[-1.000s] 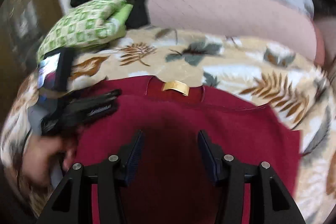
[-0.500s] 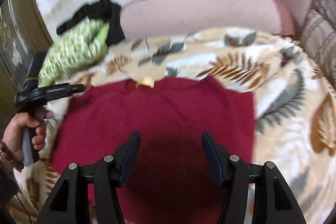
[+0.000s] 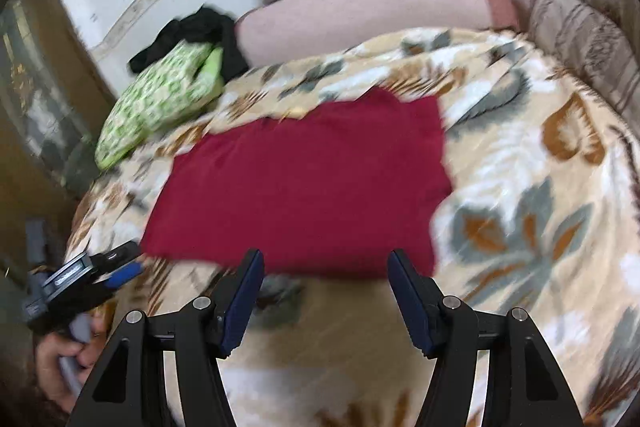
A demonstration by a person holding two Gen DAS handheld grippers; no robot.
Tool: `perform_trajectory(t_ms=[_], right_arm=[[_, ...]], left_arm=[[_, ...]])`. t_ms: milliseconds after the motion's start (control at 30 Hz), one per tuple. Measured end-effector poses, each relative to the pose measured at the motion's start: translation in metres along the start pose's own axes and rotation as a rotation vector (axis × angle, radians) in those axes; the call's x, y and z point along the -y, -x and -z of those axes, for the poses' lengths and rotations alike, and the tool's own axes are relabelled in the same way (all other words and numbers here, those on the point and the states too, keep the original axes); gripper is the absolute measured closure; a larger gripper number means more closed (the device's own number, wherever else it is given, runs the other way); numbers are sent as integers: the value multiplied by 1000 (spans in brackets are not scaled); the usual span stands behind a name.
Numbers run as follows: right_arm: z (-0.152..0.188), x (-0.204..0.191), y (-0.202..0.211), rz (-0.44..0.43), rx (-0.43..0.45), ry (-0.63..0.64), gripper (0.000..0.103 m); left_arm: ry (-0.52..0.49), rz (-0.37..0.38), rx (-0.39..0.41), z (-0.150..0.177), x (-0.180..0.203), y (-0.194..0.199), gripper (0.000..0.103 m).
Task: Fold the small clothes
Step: 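Open both tools and release the folded hem at the collar, then grasp one side edge of the folded sweater with the left tool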
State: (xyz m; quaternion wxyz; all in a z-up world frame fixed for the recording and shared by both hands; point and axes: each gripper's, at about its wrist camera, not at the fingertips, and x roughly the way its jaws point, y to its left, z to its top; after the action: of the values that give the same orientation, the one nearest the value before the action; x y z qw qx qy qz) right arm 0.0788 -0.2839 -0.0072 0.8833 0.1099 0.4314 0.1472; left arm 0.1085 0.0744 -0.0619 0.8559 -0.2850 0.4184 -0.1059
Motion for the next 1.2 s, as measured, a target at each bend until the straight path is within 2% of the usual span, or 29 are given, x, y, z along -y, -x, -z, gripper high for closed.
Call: perform_trajectory(t_ms=[100, 133, 233, 300, 467, 533, 567, 600, 667, 800, 867, 933, 967, 1033, 1133, 1167, 1200], right_arm=[[17, -28, -24, -3, -115, 144, 41], [24, -37, -37, 22, -167, 201, 41], [35, -45, -63, 70, -264, 264, 40], [35, -48, -64, 84, -235, 295, 36], [37, -50, -68, 82, -234, 305, 29], [39, -50, -68, 84, -230, 320, 26], [39, -50, -68, 87, -228, 325, 26], [40, -54, -70, 90, -227, 329, 24], [40, -55, -70, 94, -226, 333, 23], [33, -60, -66, 86, -232, 331, 23], [25, -61, -55, 56, -159, 316, 23], [15, -63, -35, 8, -45, 305, 23], [8, -64, -23, -23, 18, 296, 23], [-7, -65, -14, -64, 65, 283, 23], [-45, -67, -23, -145, 40, 201, 23], [-63, -69, -31, -196, 21, 159, 23], [-76, -72, -39, -248, -5, 133, 23]], left_arm=[[59, 46, 24, -6, -13, -7, 29], [73, 59, 29, -9, -14, -10, 29], [105, 74, 54, -21, -17, -21, 29], [130, 93, 71, -29, -19, -28, 25], [140, 117, 147, -31, -25, -28, 25], [143, 97, 156, -32, -27, -28, 33], [155, 79, 163, -32, -30, -27, 45], [176, 67, 169, -32, -36, -25, 62], [235, 65, 166, -33, -50, -26, 78], [223, 73, 168, -33, -49, -28, 80], [228, 81, 171, -34, -49, -30, 80], [227, 73, 178, -34, -48, -29, 80], [215, 62, 183, -34, -46, -29, 80], [163, 14, 193, -34, -36, -27, 80], [-2, -106, 241, -31, -9, -21, 85], [-94, -165, 272, -28, 6, -20, 87], [-144, -196, 298, -25, 15, -18, 88]])
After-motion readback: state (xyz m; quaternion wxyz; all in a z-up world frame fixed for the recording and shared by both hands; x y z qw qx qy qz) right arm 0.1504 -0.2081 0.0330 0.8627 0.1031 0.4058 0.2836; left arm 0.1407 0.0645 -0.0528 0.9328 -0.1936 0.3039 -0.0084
